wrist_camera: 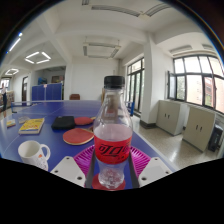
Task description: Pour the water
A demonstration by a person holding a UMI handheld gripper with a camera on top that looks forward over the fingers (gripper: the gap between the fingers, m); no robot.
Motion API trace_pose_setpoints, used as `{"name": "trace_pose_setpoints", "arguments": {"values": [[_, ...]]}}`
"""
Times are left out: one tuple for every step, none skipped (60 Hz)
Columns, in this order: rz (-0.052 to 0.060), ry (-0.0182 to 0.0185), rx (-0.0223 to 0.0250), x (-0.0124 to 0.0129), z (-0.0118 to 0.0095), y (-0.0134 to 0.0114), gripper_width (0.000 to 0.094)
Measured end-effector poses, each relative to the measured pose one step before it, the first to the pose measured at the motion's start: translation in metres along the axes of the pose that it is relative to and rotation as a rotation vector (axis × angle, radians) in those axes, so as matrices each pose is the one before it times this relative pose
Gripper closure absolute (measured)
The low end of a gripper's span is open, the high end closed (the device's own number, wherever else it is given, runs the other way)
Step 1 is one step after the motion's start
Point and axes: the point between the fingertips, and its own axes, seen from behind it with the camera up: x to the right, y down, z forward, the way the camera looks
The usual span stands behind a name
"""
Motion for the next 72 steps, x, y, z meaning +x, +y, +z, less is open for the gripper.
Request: {"name": "trace_pose_setpoints", "arguments": {"values": [[-0.0044, 0.00313, -0.02013, 0.00086, -0.00157, 0.00249, 0.0341], [-0.0031, 0.00166, -0.01677, -0.00051, -0.00174, 0.00166, 0.0257], [-0.0024, -0.00150, -0.01185, 0.00562, 0.00457, -0.00379, 0.0166], [-0.0004, -0.00085, -0.01114, -0.00698, -0.00923, 0.00233, 0.0069], [-0.0020, -0.00332, -0.01042, -0.00212, -0.00213, 0.00106, 0.0087], [0.0007, 0.00417, -0.01278, 0.00002, -0.00356, 0.00060, 0.0114], [0.0024, 0.00844, -0.01110, 0.00067, -0.00340, -0.00021, 0.0119], [0.0012, 0.00830, -0.00902, 0.00078, -0.00477, -0.00110, 0.0113], [0.0006, 0.00938, -0.00889, 0.00067, -0.00538, -0.00106, 0.0100], [-0.0017, 0.00828, -0.01008, 0.00695, 0.00125, -0.00253, 0.0091], [-0.0013, 0.00685, -0.00960, 0.00032, -0.00652, -0.00059, 0.0085], [-0.0005, 0.00635, -0.00860, 0.00047, -0.00722, -0.00069, 0.0080], [-0.0003, 0.00441, -0.00726, 0.00514, -0.00452, -0.00412, 0.0081], [0.0006, 0.00926, -0.00251, -0.00847, -0.01340, 0.00310, 0.0076], [-0.0003, 0.00652, -0.00310, -0.00120, -0.00857, -0.00034, 0.0078], [0.0006, 0.00595, -0.00483, -0.00030, -0.00916, 0.00021, 0.0084], [0.0020, 0.00607, -0.00570, -0.00059, -0.01003, 0.00023, 0.0083], [0.0022, 0.00418, -0.00621, -0.00108, -0.01108, 0.00077, 0.0087], [0.0022, 0.00125, -0.00804, 0.00331, -0.00836, -0.00507, 0.0088], [0.0022, 0.00206, -0.00447, -0.00546, -0.01000, 0.00298, 0.0085], [0.0034, 0.00166, -0.00700, -0.00136, -0.01198, 0.00173, 0.0088], [0.0044, 0.00213, -0.00776, -0.00140, -0.01247, 0.00144, 0.0090], [0.0039, 0.00131, -0.00853, -0.00162, -0.01242, 0.00206, 0.0089], [0.0015, -0.00025, -0.00891, -0.00153, -0.01283, 0.00210, 0.0089], [0.0003, -0.00077, -0.00846, -0.00219, -0.01284, 0.00256, 0.0087], [0.0009, 0.00023, -0.01182, 0.00277, -0.01242, -0.00277, 0.0085], [0.0031, 0.00398, -0.00687, -0.00343, -0.01206, 0.00515, 0.0087], [0.0015, 0.00289, -0.00975, -0.00087, -0.01318, 0.00340, 0.0089], [-0.0005, 0.00196, -0.00968, -0.00166, -0.01304, 0.00304, 0.0085], [-0.0018, 0.00190, -0.00804, -0.00134, -0.01345, 0.00313, 0.0086], [-0.0004, 0.00342, -0.00600, -0.00095, -0.01319, 0.00310, 0.0085], [0.0025, 0.00544, -0.00593, -0.00027, -0.01325, 0.00307, 0.0084], [0.0039, 0.00501, -0.01067, 0.00109, -0.01405, -0.00050, 0.0085], [0.0024, 0.00494, -0.00460, -0.00259, -0.01202, 0.00804, 0.0086], [0.0018, 0.00138, -0.00722, -0.00119, -0.01297, 0.00391, 0.0086], [0.0026, -0.00066, -0.00517, -0.00180, -0.01352, 0.00370, 0.0088], [0.0030, -0.00284, -0.00286, -0.00240, -0.01375, 0.00327, 0.0088], [0.0020, -0.00419, -0.00107, -0.00254, -0.01342, 0.00328, 0.0085], [0.0009, -0.00363, -0.00120, -0.00273, -0.01291, 0.00330, 0.0086], [0.0009, -0.00197, -0.00122, -0.00204, -0.01305, 0.00348, 0.0087], [0.0015, 0.00087, -0.00066, -0.00080, -0.01324, 0.00323, 0.0086], [0.0020, 0.00225, -0.00290, 0.00075, -0.01275, -0.00066, 0.0087], [0.0012, 0.00204, 0.00051, -0.00119, -0.01236, 0.00303, 0.0088], [0.0004, 0.00293, -0.00080, -0.00108, -0.01441, 0.00309, 0.0087], [0.0017, 0.00315, 0.00079, -0.00100, -0.01103, 0.00266, 0.0088], [0.0020, 0.00223, 0.00101, -0.00091, -0.01083, 0.00270, 0.0088], [0.0005, -0.00053, 0.00209, -0.00129, -0.01082, 0.00217, 0.0087], [-0.0009, -0.00210, 0.00265, -0.00137, -0.01054, 0.00243, 0.0087], [-0.0004, -0.00198, 0.00251, -0.00117, -0.01032, 0.00213, 0.0089], [0.0010, 0.00001, -0.00044, 0.00106, -0.00979, -0.00010, 0.0087], [0.0015, 0.00057, 0.00037, -0.00059, -0.00930, 0.00299, 0.0089], [0.0005, -0.00072, 0.00037, -0.00076, -0.00897, 0.00297, 0.0090], [0.0000, -0.00122, 0.00032, -0.00115, -0.00893, 0.00280, 0.0088], [-0.0002, -0.00025, 0.00083, -0.00058, -0.00850, 0.00273, 0.0090], [0.0001, 0.00104, 0.00086, -0.00042, -0.00847, 0.00251, 0.0088], [-0.0009, 0.00197, -0.00028, -0.00141, -0.01009, -0.00065, 0.0086], [-0.0026, 0.00078, 0.00131, -0.00054, -0.00699, 0.00144, 0.0086], [-0.0042, 0.00023, 0.00171, -0.00058, -0.00643, 0.00151, 0.0088], [-0.0048, 0.00089, 0.00096, -0.00053, -0.00625, 0.00137, 0.0086], [-0.0050, 0.00166, 0.00076, 0.00017, -0.00572, 0.00170, 0.0087], [-0.0055, 0.00102, 0.00114, 0.00017, -0.00598, 0.00184, 0.0089], [-0.0070, -0.00020, 0.00186, 0.00015, -0.00549, 0.00171, 0.0087], [-0.0087, -0.00062, 0.00204, 0.00110, -0.00177, 0.00251, 0.0087], [-0.0083, 0.00136, 0.00105, 0.00006, -0.00493, 0.00131, 0.0088], [-0.0065, 0.00233, 0.00035, 0.00019, -0.00503, 0.00123, 0.0086], [-0.0037, 0.00121, 0.00019, 0.00050, -0.00479, 0.00123, 0.0086], [-0.0009, 0.00015, -0.00103, 0.00041, -0.00442, 0.00148, 0.0090], [0.0017, -0.00017, -0.00107, 0.00060, -0.00429, 0.00100, 0.0089], [0.0013, 0.00099, 0.00053, 0.00097, -0.00379, 0.00086, 0.0086], [-0.0005, 0.00270, 0.00215, 0.00127, -0.00397, 0.00022, 0.0084], [-0.0009, 0.00355, 0.00253, 0.00151, -0.00386, 0.00006, 0.0087], [0.0003, 0.00249, 0.00263, 0.00171, -0.00330, -0.00014, 0.0085]]}}
